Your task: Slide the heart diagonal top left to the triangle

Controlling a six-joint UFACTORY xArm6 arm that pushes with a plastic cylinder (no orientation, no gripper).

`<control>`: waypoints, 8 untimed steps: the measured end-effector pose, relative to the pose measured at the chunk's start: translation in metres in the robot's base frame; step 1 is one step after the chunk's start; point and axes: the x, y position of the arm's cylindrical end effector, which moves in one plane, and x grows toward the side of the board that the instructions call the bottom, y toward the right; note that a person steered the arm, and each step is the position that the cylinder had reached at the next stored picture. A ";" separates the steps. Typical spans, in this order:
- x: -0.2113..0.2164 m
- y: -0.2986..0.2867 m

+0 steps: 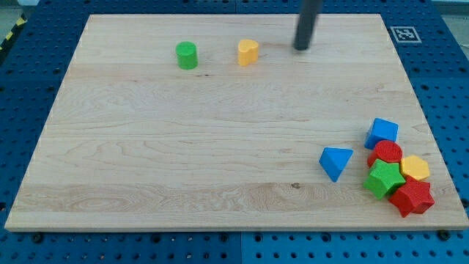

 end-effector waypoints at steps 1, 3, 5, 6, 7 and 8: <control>-0.004 -0.079; 0.026 -0.101; 0.019 -0.082; 0.014 -0.080; 0.011 -0.075; 0.014 -0.055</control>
